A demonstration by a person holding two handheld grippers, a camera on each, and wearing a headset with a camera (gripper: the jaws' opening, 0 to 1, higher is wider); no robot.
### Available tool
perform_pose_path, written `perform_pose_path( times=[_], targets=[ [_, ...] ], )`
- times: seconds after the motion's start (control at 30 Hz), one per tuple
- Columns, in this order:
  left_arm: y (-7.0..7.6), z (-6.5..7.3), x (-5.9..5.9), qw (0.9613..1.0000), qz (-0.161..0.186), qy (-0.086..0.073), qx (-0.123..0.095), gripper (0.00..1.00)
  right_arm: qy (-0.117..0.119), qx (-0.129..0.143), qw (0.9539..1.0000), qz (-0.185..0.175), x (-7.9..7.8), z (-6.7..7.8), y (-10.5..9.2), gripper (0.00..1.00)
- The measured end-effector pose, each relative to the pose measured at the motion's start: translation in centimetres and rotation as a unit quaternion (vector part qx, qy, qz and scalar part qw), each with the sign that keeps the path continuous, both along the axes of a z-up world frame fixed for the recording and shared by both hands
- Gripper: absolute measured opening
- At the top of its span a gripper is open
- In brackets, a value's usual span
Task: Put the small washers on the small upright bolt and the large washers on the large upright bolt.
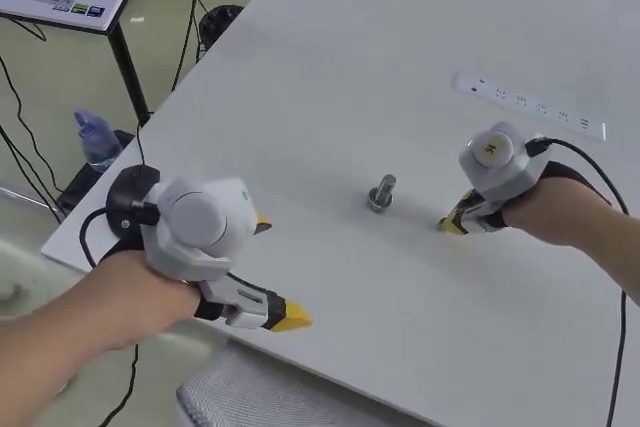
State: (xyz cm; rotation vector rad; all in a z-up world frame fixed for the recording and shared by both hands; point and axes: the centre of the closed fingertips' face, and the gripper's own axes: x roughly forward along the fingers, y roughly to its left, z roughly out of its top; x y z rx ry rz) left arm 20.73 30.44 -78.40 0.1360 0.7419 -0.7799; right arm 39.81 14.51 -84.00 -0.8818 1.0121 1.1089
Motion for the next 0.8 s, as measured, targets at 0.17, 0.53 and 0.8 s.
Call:
perform_pose_path(
  times=[0.17,0.53,0.8],
  targets=[
    [-0.1,0.3,0.0,1.0000,-0.001,-0.002,0.000,0.77,-0.010,0.028,0.9995,-0.013,-0.2,1.7,0.2,0.23],
    [-0.8,1.3,0.0,0.9999,-0.009,-0.010,-0.002,0.78,-0.020,0.094,0.9948,-0.035,-2.3,5.3,-0.2,0.27],
    [-0.7,2.9,0.7,0.9993,0.012,-0.028,-0.023,0.81,-0.036,0.169,0.9828,-0.066,-3.5,8.6,-0.9,0.31]
  ],
)
